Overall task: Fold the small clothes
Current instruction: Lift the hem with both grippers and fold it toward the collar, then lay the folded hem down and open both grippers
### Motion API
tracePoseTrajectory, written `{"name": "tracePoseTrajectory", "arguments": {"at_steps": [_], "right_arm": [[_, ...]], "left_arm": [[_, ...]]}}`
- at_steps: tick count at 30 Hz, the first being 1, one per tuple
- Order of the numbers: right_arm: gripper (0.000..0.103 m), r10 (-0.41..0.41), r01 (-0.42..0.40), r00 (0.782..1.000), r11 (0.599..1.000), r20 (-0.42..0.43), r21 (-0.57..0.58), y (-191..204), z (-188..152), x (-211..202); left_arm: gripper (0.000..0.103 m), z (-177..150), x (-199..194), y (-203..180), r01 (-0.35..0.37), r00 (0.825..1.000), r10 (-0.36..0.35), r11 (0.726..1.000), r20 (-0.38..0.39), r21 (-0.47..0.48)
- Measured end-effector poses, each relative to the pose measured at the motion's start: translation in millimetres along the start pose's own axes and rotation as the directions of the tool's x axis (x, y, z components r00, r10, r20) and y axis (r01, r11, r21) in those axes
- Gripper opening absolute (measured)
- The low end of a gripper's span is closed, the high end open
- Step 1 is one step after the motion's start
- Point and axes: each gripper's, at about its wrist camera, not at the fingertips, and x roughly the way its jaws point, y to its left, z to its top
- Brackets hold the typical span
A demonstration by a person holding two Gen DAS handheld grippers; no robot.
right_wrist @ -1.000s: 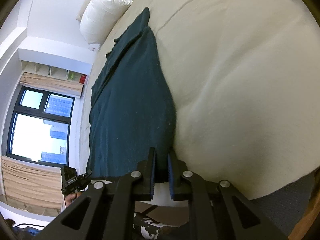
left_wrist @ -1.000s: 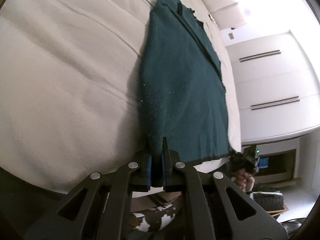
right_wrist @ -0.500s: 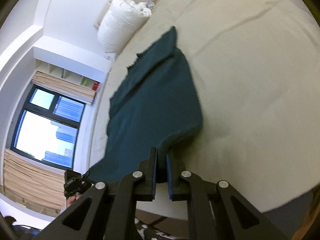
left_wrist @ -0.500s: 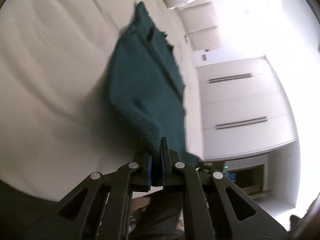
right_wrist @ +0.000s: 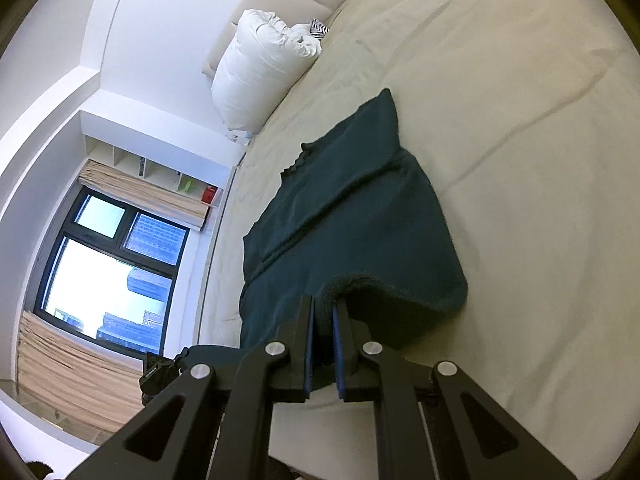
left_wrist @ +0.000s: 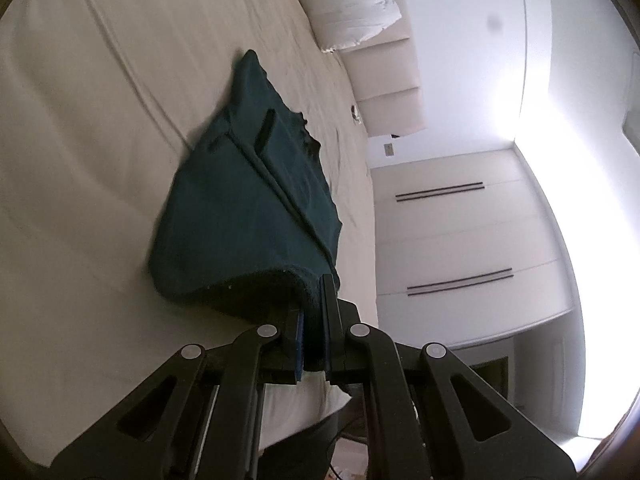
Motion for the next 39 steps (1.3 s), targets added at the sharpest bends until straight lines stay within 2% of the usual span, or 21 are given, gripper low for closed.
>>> {"name": "tracePoseTrajectory", "arguments": {"at_steps": [9,18,28,39], "right_arm": [[0.01,-0.025,0.026,1.0,0.999,0.014,-0.038,10,42,24],[0.01,-0.084,0.087,0.996,0.994,0.042,-0.072,15,91,52],[0.01,-0.137,0.144,0.987,0.985,0.083,-0.095,14,142,88],[0.01,-0.187,0.192,0.98,0.979,0.068,-0.071,0,190,141]], "left_arm": [[0.005,43,19,-13,-0.008,1.0,0.008,1.0,0.03,0.008],[0.005,93,57,-31,-0.039,0.998,0.038,0.999,0.04,0.038],[0.005,150,99,-26,-0.086,0.995,0.085,0.996,0.061,0.021],[0.005,208,149,-14,-0.143,0.987,0.142,0.99,0.079,0.014]]}}
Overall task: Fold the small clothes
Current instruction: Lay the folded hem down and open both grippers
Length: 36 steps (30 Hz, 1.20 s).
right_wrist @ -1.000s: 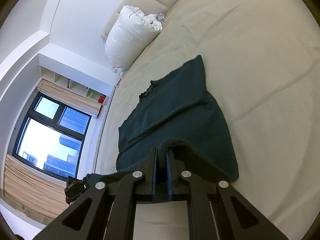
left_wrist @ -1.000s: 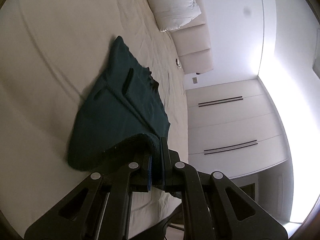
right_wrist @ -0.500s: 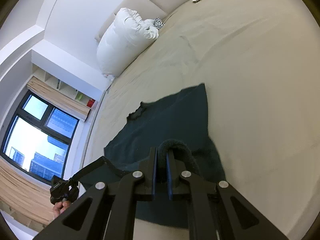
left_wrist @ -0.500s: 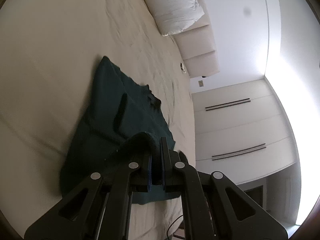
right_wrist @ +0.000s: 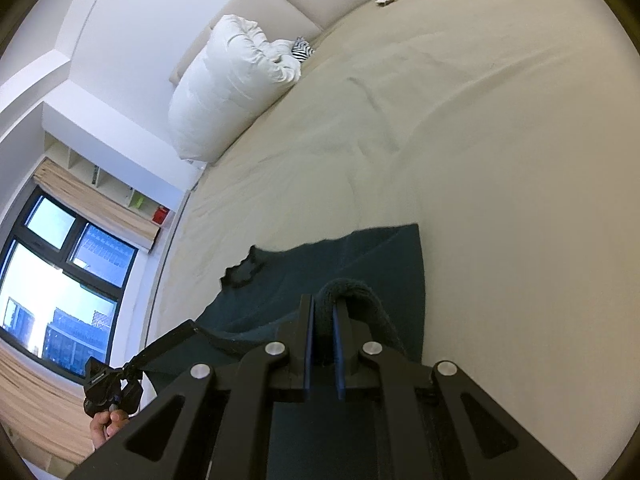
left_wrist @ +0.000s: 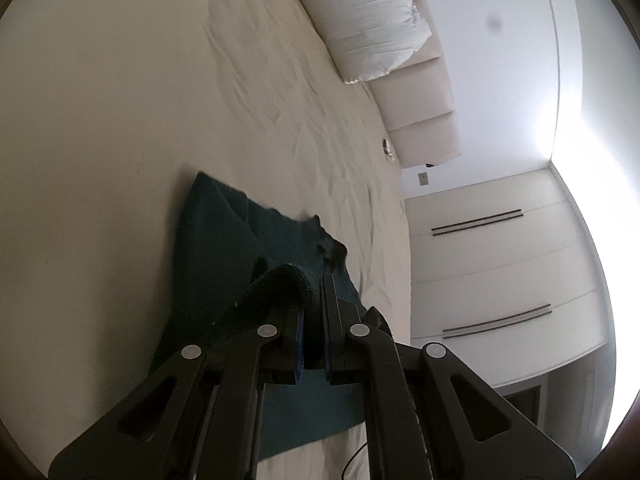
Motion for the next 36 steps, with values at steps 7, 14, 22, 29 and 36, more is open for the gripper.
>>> {"name": "tracePoseTrajectory", "arguments": {"at_steps": [7,14,22,29,36], "right_arm": [[0.01,-0.041,0.041,0.999,0.999,-0.018,0.02,-15,19,21],[0.01,-0.06,0.062,0.997,0.997,-0.038,0.043,-24,30,44],[0.01,-0.087,0.092,0.995,0.992,-0.054,0.09,-38,41,68],[0.037,-0.032,0.033,0.999,0.988,-0.011,0.149,-46,46,69],[0.054,-0.096,0.084,0.993,0.984,0.074,0.156,-49,42,40]], "left_arm": [[0.005,29,39,7,-0.041,0.999,0.041,0.999,0.004,-0.004],[0.005,47,65,29,-0.089,0.996,0.089,0.996,0.009,-0.015],[0.005,66,99,47,-0.131,0.991,0.131,0.991,-0.01,-0.007],[0.013,72,110,54,-0.113,0.992,0.113,0.994,-0.049,0.001],[0.065,76,82,54,-0.106,0.994,0.106,0.994,0.038,-0.003]]}}
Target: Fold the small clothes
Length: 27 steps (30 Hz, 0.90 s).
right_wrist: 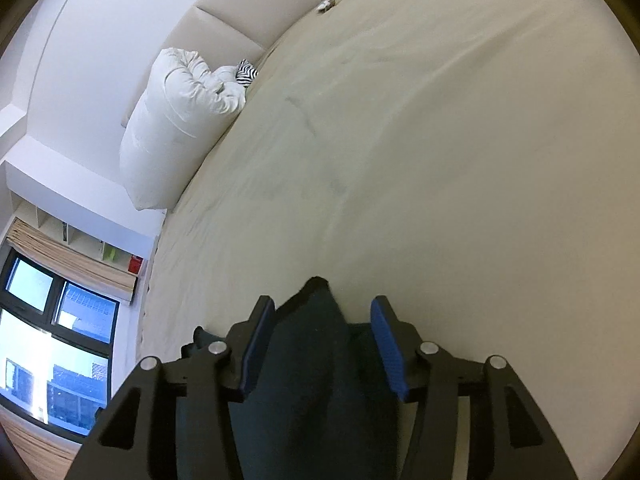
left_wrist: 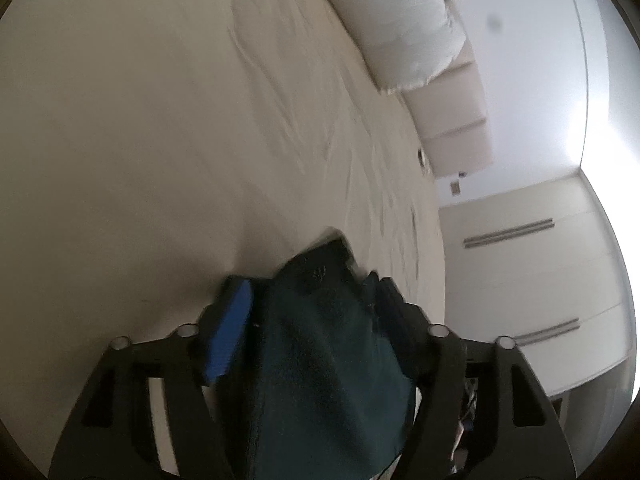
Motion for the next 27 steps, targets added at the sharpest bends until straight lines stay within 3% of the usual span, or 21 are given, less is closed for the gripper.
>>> {"name": "tracePoseTrajectory", "arguments": {"at_steps": [5,13,19,23,27], "right_arm": [[0.054,-0.039,0.041,0.999,0.993,0.021,-0.112,12,-21,-28],[0.054,-0.176,0.162,0.984,0.944,-0.021,-0.286,22,-75,-48],[0.054,-0.163,0.148,0.986,0.939,-0.022,-0.311,15,-96,-74],[0.054,-0.176,0.153,0.983,0.939,-0.049,-0.31,4,-109,-86],[0.053,-0.182,0.148,0.981,0.93,-0.07,-0.338,2,-122,-92]], "left_arm": [[0.065,-13,-25,-7,-0.057,0.998,0.055,0.997,0.038,0.06],[0.065,-89,-49,-14,-0.112,0.994,0.114,0.979,-0.001,0.173],[0.064,-134,-50,-14,-0.144,0.987,0.158,0.953,-0.031,0.266],[0.047,-149,-51,-6,-0.167,0.982,0.184,0.947,-0.037,0.274],[0.036,-166,-64,-4,-0.181,0.98,0.198,0.938,-0.029,0.296]]}}
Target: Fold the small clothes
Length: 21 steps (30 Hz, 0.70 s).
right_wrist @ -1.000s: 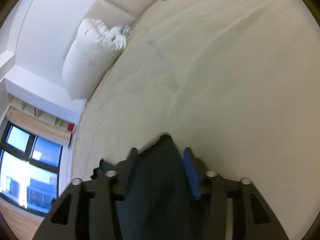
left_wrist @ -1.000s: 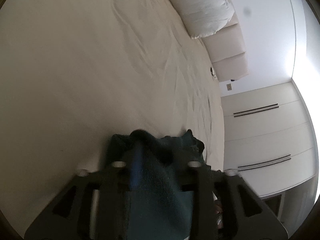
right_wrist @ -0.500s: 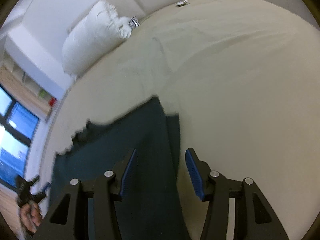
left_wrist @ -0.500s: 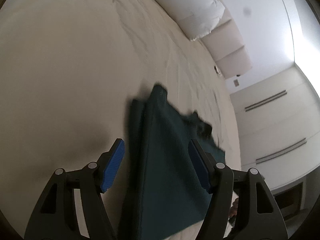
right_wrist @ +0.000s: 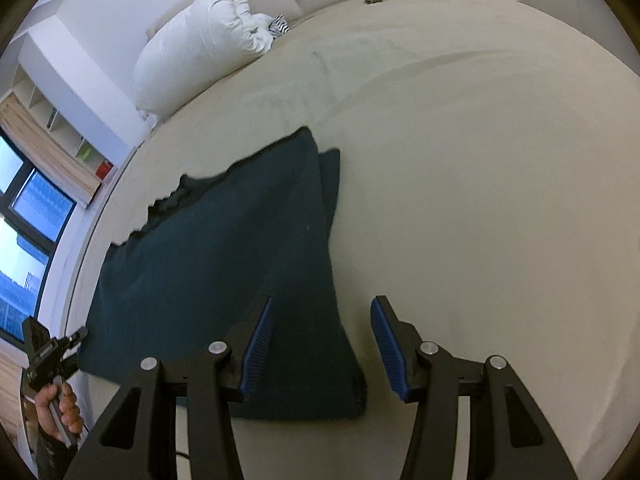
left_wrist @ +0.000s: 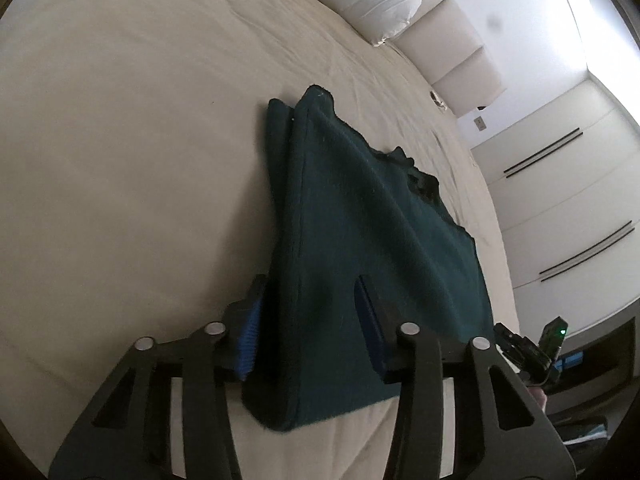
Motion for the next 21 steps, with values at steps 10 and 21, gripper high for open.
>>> {"name": "tracePoseTrajectory", "arguments": {"at_steps": [10,21], "right_arm": [[0.013,-0.037,0.037,0.999,0.999,-0.013,-0.036,7,-7,4],[0.011,0.008,-0.009,1.0,1.0,0.017,0.022,2,-12,-6]], "left_arm": [[0.011,-6,-8,-2,-0.061,0.998,0.061,0.996,0.014,0.057],[0.009,-27,-24,-16,-0.095,0.991,0.086,0.991,0.099,0.094]]}}
